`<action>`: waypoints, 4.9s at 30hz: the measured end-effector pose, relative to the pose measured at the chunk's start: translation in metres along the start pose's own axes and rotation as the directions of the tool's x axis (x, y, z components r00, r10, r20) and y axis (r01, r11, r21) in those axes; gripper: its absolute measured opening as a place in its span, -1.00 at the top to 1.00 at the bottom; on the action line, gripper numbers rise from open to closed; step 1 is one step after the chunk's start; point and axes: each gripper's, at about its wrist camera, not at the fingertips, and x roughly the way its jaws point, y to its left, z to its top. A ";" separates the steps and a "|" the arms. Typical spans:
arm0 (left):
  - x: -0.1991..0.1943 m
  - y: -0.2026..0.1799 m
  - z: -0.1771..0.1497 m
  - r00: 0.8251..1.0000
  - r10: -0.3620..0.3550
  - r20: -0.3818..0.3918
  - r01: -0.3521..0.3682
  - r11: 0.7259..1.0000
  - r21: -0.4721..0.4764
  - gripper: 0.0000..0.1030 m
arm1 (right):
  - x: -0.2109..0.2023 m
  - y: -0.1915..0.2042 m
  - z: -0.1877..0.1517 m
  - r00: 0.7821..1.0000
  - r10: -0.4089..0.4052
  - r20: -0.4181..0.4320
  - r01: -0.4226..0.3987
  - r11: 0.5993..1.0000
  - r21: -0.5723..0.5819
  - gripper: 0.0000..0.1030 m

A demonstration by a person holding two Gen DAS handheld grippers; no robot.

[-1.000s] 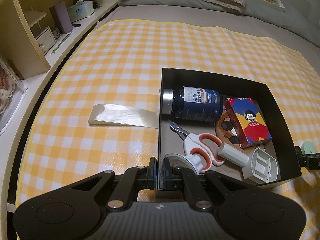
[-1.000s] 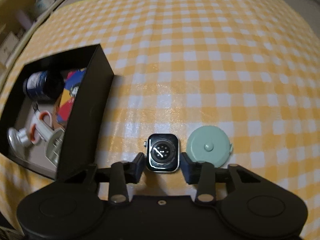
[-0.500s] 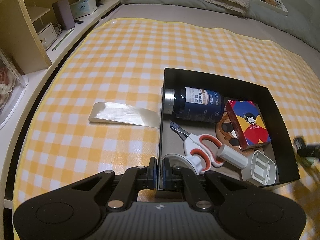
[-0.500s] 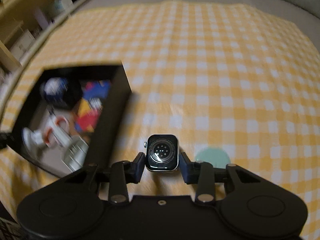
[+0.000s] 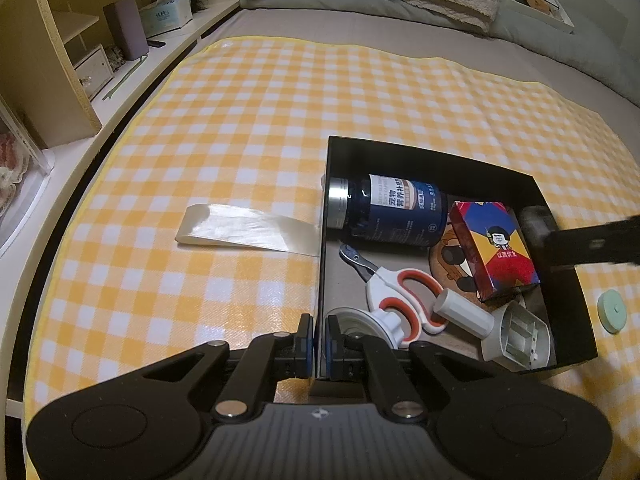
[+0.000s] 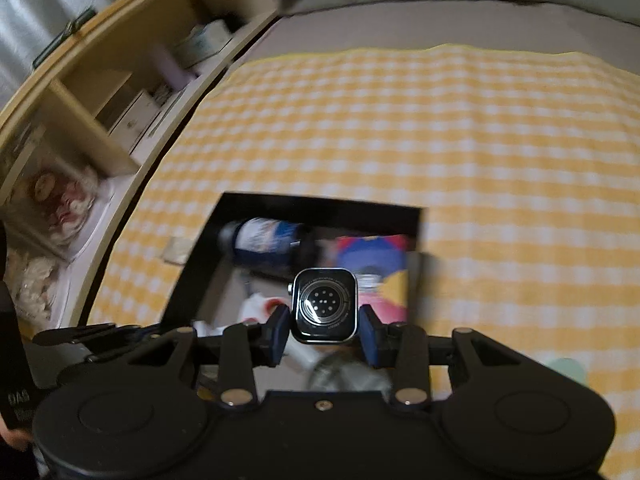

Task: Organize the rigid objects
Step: 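Carry the smartwatch with the right gripper into the box and release, then lift the open right gripper out of the box, then lower the right gripper onto the mint-green round case and grasp it, then carry the mint-green case with the right gripper into the box and release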

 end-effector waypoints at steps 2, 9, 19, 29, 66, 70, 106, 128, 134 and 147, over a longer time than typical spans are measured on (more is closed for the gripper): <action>-0.001 0.000 0.000 1.000 -0.002 -0.001 0.002 1.000 -0.001 0.88 | 0.014 0.012 0.002 1.000 0.014 -0.025 -0.014 1.000 0.002 0.26; 0.000 0.001 0.001 1.000 -0.017 -0.002 0.017 1.000 0.001 0.88 | 0.049 0.041 0.011 0.994 0.079 -0.079 -0.076 0.996 0.039 0.26; 0.000 0.004 0.001 0.999 -0.036 -0.004 0.036 0.999 -0.005 0.87 | 0.086 0.047 0.011 0.989 0.097 -0.109 -0.088 0.992 0.088 0.26; 0.000 0.005 0.001 0.999 -0.047 -0.004 0.047 0.999 -0.012 0.87 | 0.101 0.058 0.011 0.981 0.131 -0.144 -0.117 0.987 0.107 0.19; 0.003 0.003 0.002 1.000 -0.028 -0.008 0.028 0.999 -0.018 0.87 | -0.018 0.002 0.005 0.995 -0.025 0.102 0.039 0.990 -0.135 -0.89; 0.004 0.003 0.002 1.000 -0.024 -0.012 0.024 1.000 -0.019 0.87 | -0.035 -0.028 -0.002 0.985 -0.071 0.156 0.087 0.992 -0.096 -0.99; 0.003 0.000 0.001 1.000 0.007 -0.013 -0.007 1.000 -0.008 0.86 | 0.004 -0.147 -0.094 0.936 -0.348 -0.058 0.344 0.936 -0.067 -0.71; 0.003 0.000 0.001 1.000 0.008 -0.013 -0.008 1.000 -0.007 0.86 | 0.017 -0.138 -0.086 0.959 -0.281 0.029 0.276 0.913 -0.301 -0.27; 0.003 0.000 0.001 1.000 0.007 -0.013 -0.007 1.000 -0.007 0.86 | 0.017 -0.142 -0.082 0.971 -0.239 0.014 0.231 0.921 -0.314 -0.04; 0.004 -0.002 0.001 1.000 0.011 -0.013 -0.011 1.000 -0.006 0.86 | 0.003 -0.136 -0.066 0.958 -0.279 0.061 0.285 0.923 -0.258 0.02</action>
